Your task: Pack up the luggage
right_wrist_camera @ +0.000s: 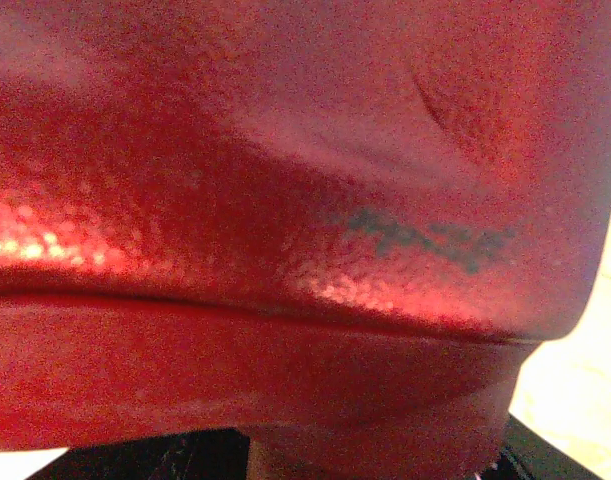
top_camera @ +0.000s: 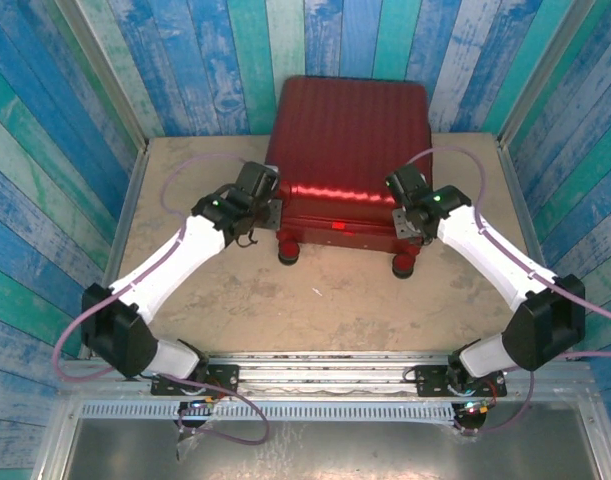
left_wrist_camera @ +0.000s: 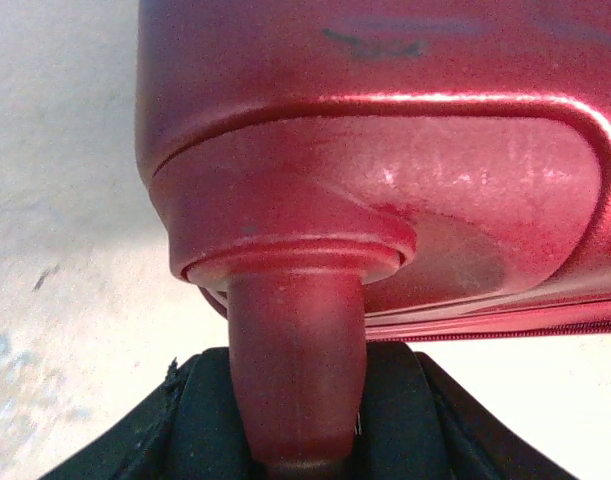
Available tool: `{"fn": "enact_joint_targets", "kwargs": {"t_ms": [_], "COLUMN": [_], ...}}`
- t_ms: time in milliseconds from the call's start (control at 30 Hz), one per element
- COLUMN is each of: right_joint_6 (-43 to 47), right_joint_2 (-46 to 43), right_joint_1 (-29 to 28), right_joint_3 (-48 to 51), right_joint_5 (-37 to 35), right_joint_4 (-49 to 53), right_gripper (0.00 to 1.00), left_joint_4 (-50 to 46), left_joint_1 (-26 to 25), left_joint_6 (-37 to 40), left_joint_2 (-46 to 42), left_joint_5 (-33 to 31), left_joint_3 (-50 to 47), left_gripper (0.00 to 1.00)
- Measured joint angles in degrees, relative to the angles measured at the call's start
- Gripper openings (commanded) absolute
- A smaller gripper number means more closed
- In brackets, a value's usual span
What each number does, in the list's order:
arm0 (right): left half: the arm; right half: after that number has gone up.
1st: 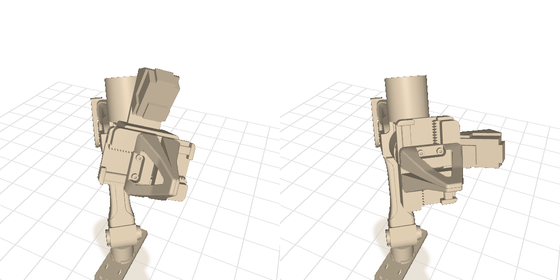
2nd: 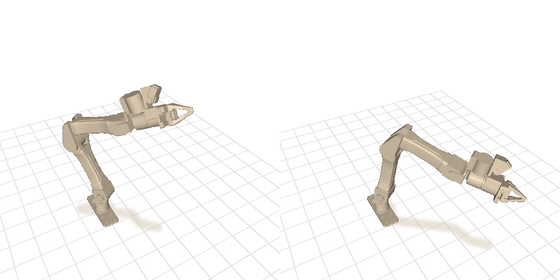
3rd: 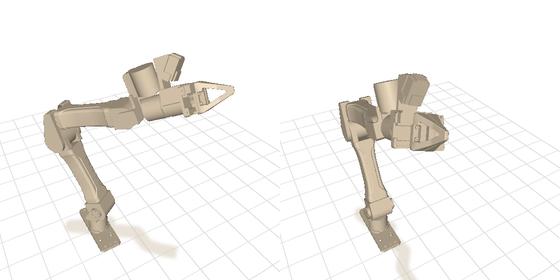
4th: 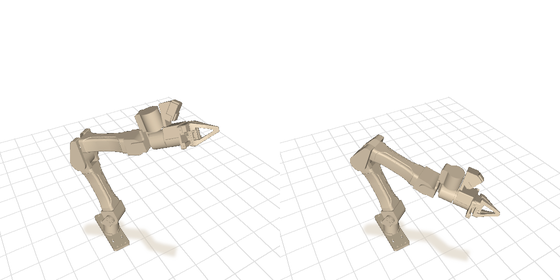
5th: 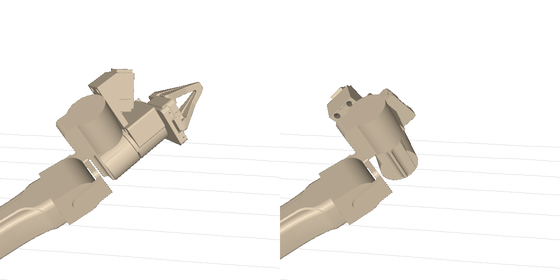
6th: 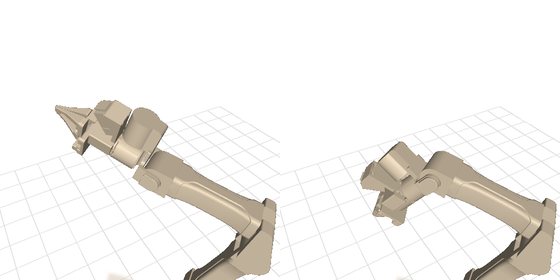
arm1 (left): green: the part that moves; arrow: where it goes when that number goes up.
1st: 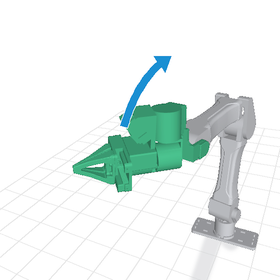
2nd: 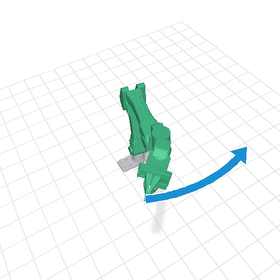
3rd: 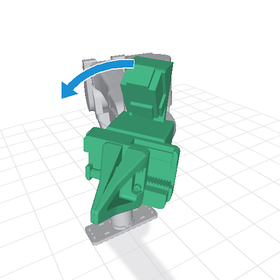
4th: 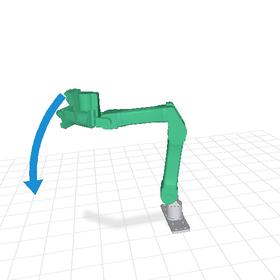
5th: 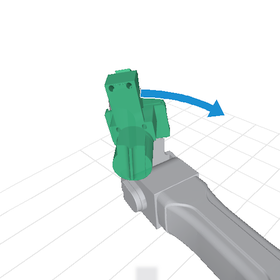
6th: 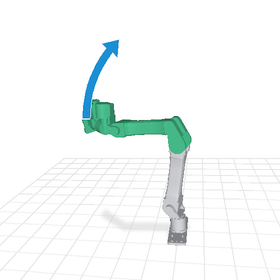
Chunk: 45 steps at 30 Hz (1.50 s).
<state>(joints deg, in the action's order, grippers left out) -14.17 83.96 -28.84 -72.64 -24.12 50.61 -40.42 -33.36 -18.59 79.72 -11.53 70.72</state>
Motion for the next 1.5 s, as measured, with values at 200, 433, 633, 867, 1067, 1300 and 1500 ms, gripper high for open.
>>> {"fn": "enact_joint_targets", "kwargs": {"t_ms": [200, 433, 633, 867, 1067, 1300, 1500], "right_joint_6": [4.7, 10.0, 15.0, 15.8, 17.5, 17.0, 12.2], "right_joint_2": [0.5, -0.7, -1.8, -1.8, -1.6, -1.4, -3.3], "right_joint_1": [-0.8, 2.8, 9.4, 10.4, 10.5, 10.4, 10.3], "right_joint_3": [-0.5, -0.5, -0.5, -3.1, -4.0, -7.6, -13.8], "right_joint_5": [0.4, -1.4, 2.8, 8.4, 11.8, 12.8, 16.7], "right_joint_4": [-0.4, -0.2, -2.3, -4.3, -3.8, -3.7, -2.6], "right_gripper": [0.35, 0.37, 0.54, 0.61, 0.59, 0.65, 0.68], "left_joint_4": [-4.5, -6.3, -9.0, 0.6, 6.9, 4.9, 5.3], "left_joint_1": [-4.4, -10.7, -16.8, -11.5, 7.9, 22.0, 30.3], "left_joint_6": [-6.1, -9.6, -6.2, 3.2, 21.5, 33.9, 38.3], "left_joint_2": [-4.0, -0.2, 3.2, -5.9, -25.1, -19.5, -3.3], "left_joint_5": [-4.5, -10.0, -9.0, -6.3, 10.9, 26.1, 40.4], "left_joint_3": [-2.4, 0.6, 5.1, 1.9, -9.8, -9.4, -6.5], "left_gripper": [0.06, 0.84, 0.93, 0.95, 0.98, 0.9, 0.89]}}
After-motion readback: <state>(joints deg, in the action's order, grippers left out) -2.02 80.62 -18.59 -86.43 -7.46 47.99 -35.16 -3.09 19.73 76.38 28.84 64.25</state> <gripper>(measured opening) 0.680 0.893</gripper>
